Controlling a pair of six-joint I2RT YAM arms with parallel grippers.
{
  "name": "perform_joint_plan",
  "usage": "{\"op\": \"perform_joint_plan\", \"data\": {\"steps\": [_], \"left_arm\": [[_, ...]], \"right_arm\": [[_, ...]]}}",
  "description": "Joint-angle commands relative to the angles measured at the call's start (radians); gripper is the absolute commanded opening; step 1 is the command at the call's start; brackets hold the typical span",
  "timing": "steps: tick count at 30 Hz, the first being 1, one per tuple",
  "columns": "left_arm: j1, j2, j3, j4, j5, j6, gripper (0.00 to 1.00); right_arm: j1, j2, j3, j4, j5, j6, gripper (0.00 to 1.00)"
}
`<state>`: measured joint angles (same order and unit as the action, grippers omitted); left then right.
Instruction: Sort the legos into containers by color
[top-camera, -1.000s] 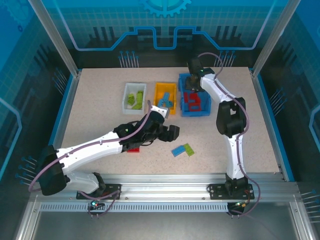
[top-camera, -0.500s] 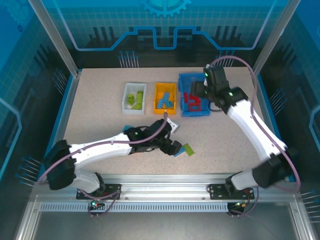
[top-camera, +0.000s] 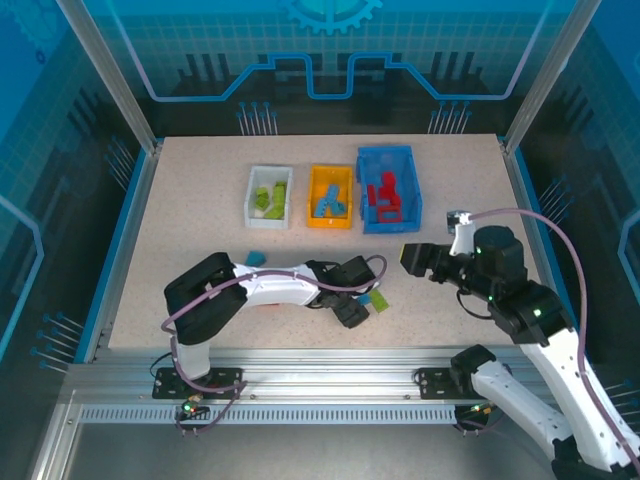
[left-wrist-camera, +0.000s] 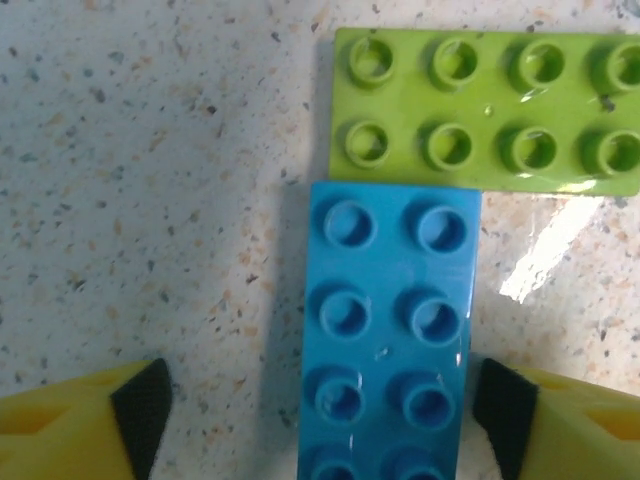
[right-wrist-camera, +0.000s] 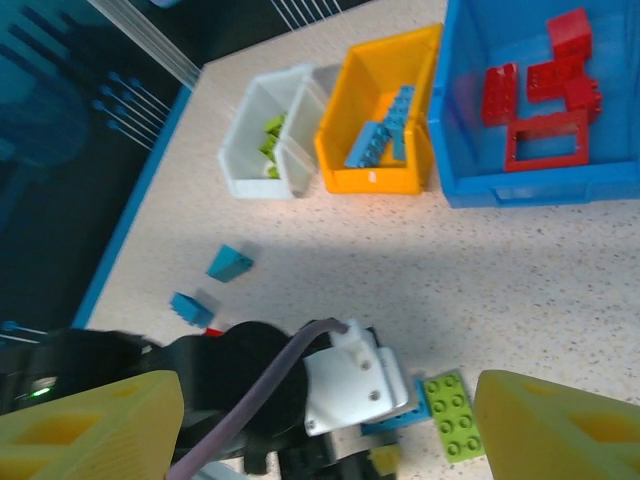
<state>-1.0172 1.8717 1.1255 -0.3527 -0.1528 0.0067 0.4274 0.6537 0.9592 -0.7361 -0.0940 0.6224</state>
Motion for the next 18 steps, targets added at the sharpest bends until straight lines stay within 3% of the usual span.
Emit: {"op": "perform_joint_plan", "data": {"steps": [1,5,6,12,18], "left_arm": [[-0.001,0.038,0.034,0.036,0.015,0.036,0.72],[-0.001,0.048,0.039,0.044,-0.011,0.033,0.38],[-0.001,0.043,0.036,0.046,-0.015,0.031,0.34],[0.051,-0.097,-0.003,0.052,-0.038,-0.045,0.27],[0.294,-0.234,0.057,-0.010,0.120,-0.171,0.27]], "right_arm": [[0.011,-0.005,-0.024,-0.054,-0.035,0.047,0.78],[0.012,0.007,-0.034,-0.038,-0.044,0.054,0.77],[0.012,0.009,-0.034,-0.035,-0.044,0.055,0.77],[0.014,0.032,-0.025,-0.009,-0.061,0.039,0.76],[0.086,0.093,-0.041,0.124,-0.041,0.030,0.75]]}}
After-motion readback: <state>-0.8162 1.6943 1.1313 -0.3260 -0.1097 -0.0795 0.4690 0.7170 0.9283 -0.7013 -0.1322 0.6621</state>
